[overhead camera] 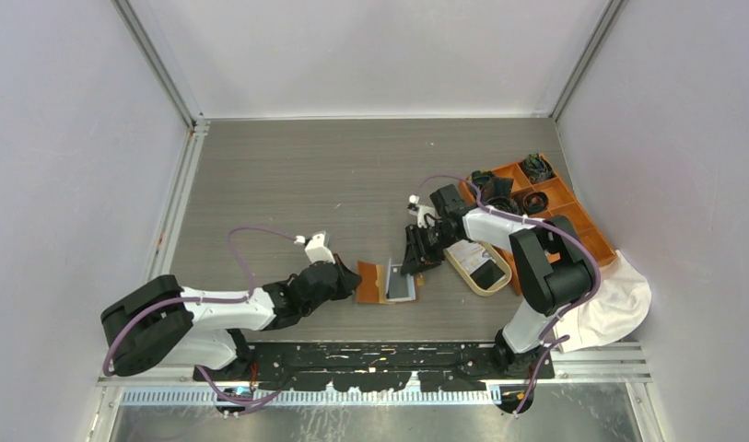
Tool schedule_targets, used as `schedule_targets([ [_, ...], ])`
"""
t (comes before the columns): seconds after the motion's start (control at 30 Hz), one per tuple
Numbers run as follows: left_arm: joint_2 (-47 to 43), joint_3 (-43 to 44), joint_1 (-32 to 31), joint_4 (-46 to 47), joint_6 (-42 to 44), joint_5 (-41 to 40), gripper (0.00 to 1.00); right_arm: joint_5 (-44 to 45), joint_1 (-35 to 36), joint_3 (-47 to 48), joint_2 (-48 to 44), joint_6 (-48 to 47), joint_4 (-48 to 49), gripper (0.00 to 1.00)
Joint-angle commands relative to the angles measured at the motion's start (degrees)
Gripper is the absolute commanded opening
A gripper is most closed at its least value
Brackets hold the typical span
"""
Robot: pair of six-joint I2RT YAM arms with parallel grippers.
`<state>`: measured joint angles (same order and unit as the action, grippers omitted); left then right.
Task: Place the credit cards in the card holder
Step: Open the card holder at the center of the board.
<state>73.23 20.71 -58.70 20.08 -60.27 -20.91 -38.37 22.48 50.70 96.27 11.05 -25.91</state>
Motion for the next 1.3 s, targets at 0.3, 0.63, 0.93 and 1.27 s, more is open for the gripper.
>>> schedule_targets([
  [0.3,3.5,4.0,-2.3,2.3,-0.3,-3.6,0.0,1.3,1.0,4.2,3.4,0.6,-4.0,0.43],
  [0.63,7.5,5.6,-2.6,3.5,0.2,-2.3,0.0,-12.4,1.2,5.3,1.2,1.7,-2.4,0.41],
  [0.93,9.2,5.8,-2.6,5.2,0.3,-1.6,0.0,-18.4,1.5,5.1,1.1,3.0,-0.6,0.43],
  [1.27,9.0,5.7,-2.7,6.0,0.3,-0.9,0.0,-18.0,2.6,5.3,2.0,2.8,-0.5,0.47],
])
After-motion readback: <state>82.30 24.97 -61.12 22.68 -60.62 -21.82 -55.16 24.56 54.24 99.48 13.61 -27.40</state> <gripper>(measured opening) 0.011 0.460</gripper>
